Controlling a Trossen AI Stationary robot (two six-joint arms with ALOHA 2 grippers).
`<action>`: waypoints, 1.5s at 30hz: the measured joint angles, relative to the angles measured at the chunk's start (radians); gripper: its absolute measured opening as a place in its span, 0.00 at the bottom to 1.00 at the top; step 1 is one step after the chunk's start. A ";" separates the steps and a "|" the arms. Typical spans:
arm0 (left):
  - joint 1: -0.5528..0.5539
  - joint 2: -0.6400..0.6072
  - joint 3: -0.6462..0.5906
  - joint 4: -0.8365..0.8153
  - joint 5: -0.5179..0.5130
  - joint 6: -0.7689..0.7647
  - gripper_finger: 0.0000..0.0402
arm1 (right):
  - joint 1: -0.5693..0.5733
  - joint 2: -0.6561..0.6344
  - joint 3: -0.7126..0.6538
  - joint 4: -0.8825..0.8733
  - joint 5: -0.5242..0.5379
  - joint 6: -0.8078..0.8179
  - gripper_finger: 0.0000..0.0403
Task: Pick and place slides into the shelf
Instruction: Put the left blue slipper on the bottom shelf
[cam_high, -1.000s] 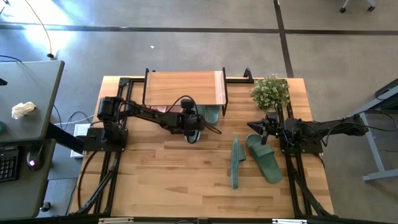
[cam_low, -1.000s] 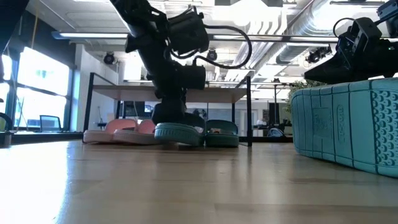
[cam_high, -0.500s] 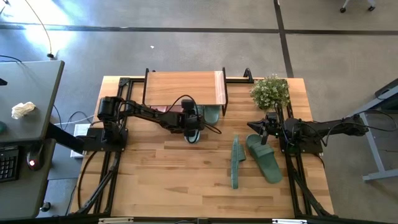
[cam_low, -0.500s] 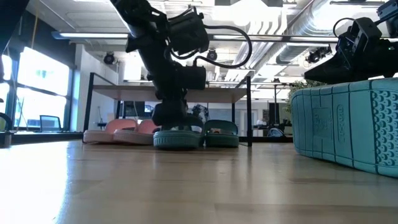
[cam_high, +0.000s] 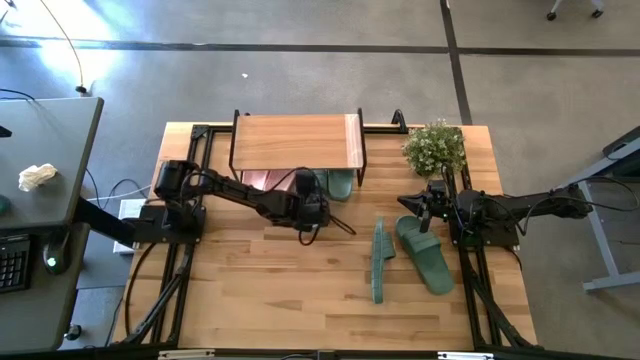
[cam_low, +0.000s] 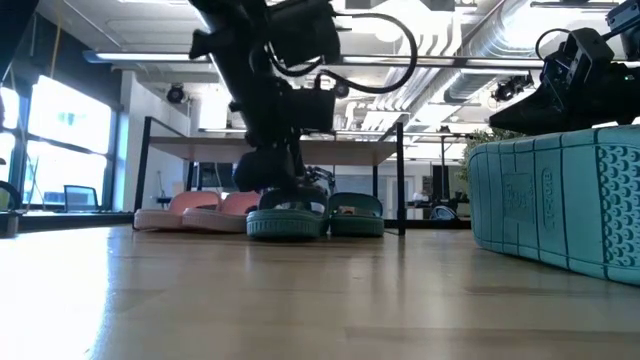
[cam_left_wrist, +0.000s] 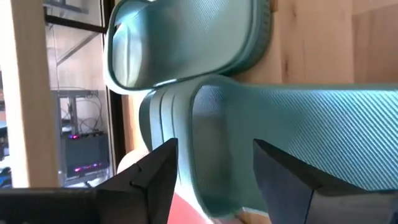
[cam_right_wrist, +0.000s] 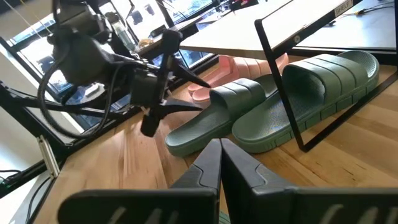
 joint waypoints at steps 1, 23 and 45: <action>-0.008 0.000 0.008 -0.024 -0.010 -0.015 0.48 | 0.000 0.000 0.000 0.000 0.000 0.000 0.00; -0.364 -0.217 0.295 -0.553 0.272 -0.246 0.21 | 0.000 0.008 0.000 0.000 0.000 0.000 0.00; -0.612 -0.224 0.026 -0.035 0.345 -0.554 0.01 | 0.000 0.007 0.000 0.000 0.014 -0.158 0.00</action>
